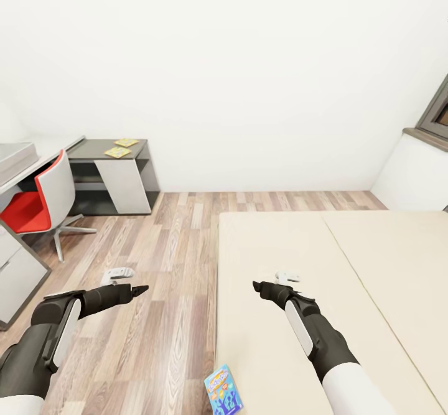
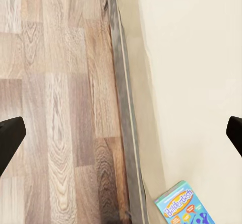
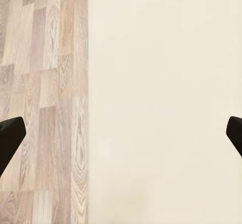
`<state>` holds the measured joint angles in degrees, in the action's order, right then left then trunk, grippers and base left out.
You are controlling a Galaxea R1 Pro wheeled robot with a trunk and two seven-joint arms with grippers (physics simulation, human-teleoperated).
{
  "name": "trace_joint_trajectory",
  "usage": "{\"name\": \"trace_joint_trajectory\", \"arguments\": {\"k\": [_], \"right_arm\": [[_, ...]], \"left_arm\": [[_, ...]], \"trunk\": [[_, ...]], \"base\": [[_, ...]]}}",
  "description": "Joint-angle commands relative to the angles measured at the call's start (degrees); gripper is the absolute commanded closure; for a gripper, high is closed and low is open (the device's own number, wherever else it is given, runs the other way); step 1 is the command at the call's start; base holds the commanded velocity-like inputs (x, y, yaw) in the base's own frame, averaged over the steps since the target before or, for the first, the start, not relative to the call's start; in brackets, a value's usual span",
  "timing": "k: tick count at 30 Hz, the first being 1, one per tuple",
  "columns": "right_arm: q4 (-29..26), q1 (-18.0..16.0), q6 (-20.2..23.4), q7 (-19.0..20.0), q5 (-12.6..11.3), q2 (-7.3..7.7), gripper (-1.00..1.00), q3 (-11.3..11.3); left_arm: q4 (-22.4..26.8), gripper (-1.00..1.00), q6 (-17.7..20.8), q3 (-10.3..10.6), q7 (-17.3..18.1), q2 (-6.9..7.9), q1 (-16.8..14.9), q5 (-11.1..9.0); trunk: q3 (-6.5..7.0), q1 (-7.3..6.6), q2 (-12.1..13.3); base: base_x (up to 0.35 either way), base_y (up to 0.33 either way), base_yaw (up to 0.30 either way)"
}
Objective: Put all the toys in the child's room - the three board games (two on the bed and one on the table), the two jigsaw puzzles on the table, and the tennis ball on the table - inside the toy box on the table in the child's room.
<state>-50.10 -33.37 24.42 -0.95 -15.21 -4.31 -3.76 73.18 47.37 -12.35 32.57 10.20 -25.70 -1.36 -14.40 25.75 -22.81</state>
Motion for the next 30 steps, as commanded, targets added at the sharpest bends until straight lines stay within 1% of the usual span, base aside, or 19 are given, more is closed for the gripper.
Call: {"name": "trace_joint_trajectory", "arguments": {"k": [1, 30], "right_arm": [[-0.1, 0.0, 0.3, -0.1, -0.3, 0.0, -1.0, 0.0], [-0.1, 0.0, 0.3, -0.2, -0.3, 0.08, -1.0, 0.0]], "left_arm": [[0.0, -1.0, 0.4, -0.1, 0.1, -0.01, -0.1, -0.1], [0.0, -1.0, 0.4, 0.0, 0.2, -0.01, -0.1, -0.1]], "trunk": [[-0.01, 0.04, -0.1], [2.76, 0.04, -0.1]], "base": [[0.0, 0.0, 0.055], [0.0, 0.0, 0.069]]}}
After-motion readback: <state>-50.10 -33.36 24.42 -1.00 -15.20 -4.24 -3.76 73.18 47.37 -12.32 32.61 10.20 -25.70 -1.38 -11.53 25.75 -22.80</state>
